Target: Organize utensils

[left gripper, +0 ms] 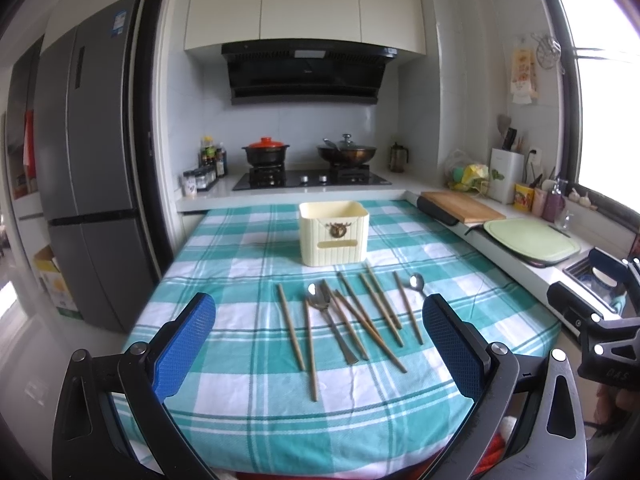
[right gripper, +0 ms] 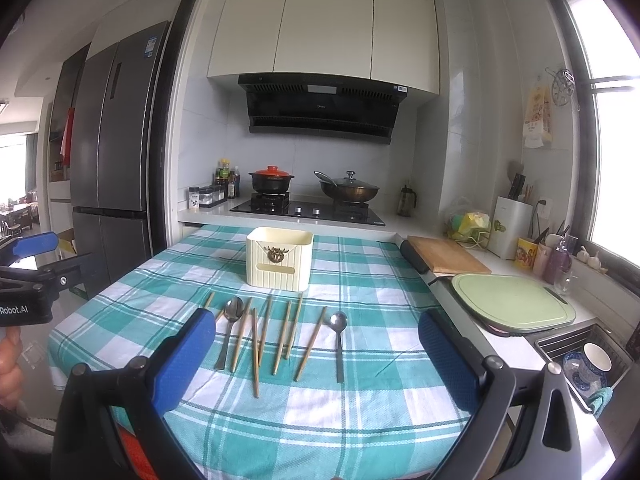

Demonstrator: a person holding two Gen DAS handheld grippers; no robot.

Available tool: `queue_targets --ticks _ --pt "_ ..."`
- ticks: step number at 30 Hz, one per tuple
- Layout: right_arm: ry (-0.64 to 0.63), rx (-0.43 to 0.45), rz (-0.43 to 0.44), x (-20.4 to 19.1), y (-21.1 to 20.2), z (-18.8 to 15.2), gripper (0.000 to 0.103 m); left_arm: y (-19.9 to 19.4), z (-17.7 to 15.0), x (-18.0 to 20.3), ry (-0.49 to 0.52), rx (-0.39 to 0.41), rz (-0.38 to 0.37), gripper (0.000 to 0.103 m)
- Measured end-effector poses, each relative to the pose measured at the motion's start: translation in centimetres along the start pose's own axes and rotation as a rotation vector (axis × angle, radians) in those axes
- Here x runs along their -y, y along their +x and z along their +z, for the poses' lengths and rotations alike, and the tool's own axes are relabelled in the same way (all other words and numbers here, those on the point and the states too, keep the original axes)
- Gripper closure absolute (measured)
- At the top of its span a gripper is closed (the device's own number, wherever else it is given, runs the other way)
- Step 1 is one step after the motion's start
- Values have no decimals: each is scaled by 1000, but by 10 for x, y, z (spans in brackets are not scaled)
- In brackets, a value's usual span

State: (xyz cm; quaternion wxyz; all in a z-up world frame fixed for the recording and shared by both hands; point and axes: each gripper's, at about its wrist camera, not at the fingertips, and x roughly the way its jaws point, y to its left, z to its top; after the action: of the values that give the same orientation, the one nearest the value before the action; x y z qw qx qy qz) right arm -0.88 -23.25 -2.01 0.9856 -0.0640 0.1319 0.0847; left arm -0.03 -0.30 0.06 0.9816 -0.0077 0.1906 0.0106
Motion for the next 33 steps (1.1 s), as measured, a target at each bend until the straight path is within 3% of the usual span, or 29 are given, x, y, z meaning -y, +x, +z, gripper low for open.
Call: queue_targets --ticks 15,25,33 --pt "11 -56 1 4 19 0 0 21 -2 -4 -12 -54 -2 1" --pt "71 -157 19 21 56 -11 0 54 -11 -8 -7 -162 -34 0" --pt "47 -269 3 26 93 -27 0 100 -28 -24 -22 -282 -12 0"
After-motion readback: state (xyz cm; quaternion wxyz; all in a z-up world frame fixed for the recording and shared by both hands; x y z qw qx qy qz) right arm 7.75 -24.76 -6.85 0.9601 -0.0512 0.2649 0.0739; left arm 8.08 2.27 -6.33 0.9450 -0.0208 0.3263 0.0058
